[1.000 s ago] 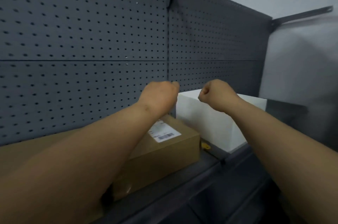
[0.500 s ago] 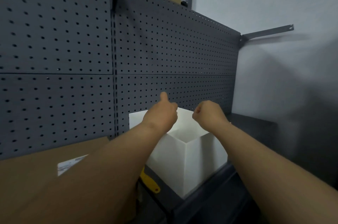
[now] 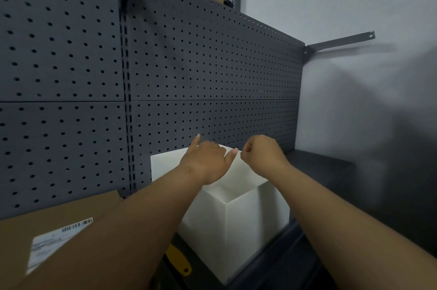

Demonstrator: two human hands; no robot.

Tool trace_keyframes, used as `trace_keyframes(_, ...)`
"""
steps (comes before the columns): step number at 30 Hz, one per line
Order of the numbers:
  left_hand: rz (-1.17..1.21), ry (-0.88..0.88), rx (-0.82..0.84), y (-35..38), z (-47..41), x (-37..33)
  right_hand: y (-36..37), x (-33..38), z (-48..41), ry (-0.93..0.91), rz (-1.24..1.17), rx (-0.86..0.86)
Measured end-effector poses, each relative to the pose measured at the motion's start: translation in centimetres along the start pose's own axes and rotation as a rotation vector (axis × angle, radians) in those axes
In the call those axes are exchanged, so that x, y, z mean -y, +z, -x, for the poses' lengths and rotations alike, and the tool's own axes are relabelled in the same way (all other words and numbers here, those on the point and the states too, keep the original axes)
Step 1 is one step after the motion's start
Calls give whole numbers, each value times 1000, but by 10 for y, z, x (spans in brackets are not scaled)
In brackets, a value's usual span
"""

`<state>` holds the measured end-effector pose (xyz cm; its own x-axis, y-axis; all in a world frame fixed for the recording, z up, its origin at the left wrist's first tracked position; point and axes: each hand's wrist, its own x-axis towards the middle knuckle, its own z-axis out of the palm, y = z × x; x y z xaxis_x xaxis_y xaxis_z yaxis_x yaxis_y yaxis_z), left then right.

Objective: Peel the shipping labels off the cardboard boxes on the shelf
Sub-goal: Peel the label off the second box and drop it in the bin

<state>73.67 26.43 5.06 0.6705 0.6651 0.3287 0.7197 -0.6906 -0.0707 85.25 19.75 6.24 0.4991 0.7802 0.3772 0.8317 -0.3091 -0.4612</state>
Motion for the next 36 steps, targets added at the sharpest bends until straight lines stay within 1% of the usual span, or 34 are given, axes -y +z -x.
trace_keyframes(3,44,-23,19,-4,3,-3,-1,-1,1,-3,-12,-11)
trace_keyframes(7,202,-63,24,-1,0,-5,-2,-2,3,-17,-19,-13)
trace_keyframes(10,137,-55,31,4,-4,-5,-3,-2,4,-34,1,4)
trace_keyframes(14,112,-30,-42,9,-9,-5,0,-5,3,-42,2,13)
trace_keyframes(16,207,27,-97,11,-12,-4,1,-6,3,-53,0,16)
trace_keyframes(18,168,91,-145,11,-13,-2,2,-7,3,-58,-4,21)
trace_keyframes(20,159,73,-75,8,-11,-5,2,-7,4,-66,-2,22)
trace_keyframes(21,98,46,-30,6,-9,-7,2,-8,4,-66,-3,21)
trace_keyframes(23,-8,33,-13,7,-10,-7,2,-8,4,-65,-2,21)
trace_keyframes(25,-37,33,-28,9,-11,-5,2,-9,5,-65,9,25)
trace_keyframes(27,-29,39,-95,11,-10,-5,2,-10,6,-70,23,26)
trace_keyframes(30,10,-5,-164,14,-9,-6,4,-11,6,-69,38,15)
trace_keyframes(34,-80,21,-159,13,-11,-6,7,-13,5,-60,39,18)
trace_keyframes(36,-71,8,-121,12,-14,-6,9,-13,5,-59,31,19)
